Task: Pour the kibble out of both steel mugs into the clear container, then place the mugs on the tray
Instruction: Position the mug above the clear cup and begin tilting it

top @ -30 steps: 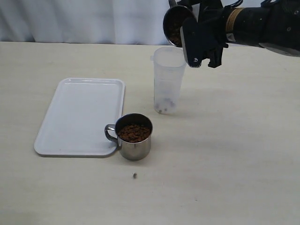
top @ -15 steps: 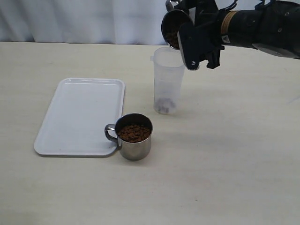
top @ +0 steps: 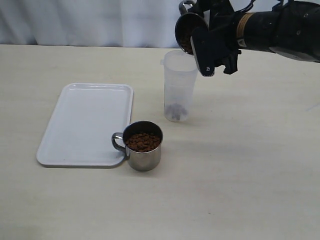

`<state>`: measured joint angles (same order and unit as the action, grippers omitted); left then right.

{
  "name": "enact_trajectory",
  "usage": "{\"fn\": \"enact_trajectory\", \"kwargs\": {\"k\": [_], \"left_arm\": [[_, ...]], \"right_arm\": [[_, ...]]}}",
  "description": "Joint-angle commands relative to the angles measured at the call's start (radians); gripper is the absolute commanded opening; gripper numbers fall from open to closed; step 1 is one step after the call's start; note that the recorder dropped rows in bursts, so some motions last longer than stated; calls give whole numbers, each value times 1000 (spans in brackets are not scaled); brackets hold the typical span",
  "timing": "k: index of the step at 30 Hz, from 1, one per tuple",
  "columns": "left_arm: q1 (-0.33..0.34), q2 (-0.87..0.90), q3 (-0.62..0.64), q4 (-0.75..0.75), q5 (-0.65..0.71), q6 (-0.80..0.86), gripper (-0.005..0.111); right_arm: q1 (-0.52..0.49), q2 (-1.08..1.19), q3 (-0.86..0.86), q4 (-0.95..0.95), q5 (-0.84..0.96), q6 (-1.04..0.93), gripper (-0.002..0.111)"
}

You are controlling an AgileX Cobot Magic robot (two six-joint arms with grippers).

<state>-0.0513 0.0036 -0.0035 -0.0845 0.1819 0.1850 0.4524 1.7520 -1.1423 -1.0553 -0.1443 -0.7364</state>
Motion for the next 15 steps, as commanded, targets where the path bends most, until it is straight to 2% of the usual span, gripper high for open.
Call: {"fn": "enact_trajectory", "kwargs": {"k": [1,15], "left_arm": [[-7,-4,3,-3,-7,-4,0],[-7,-4,3,-3,-7,-4,0]], "right_arm": [[3,-10,3,-3,16,-11,4],[36,-34,3,-3,75,-11,4]]}}
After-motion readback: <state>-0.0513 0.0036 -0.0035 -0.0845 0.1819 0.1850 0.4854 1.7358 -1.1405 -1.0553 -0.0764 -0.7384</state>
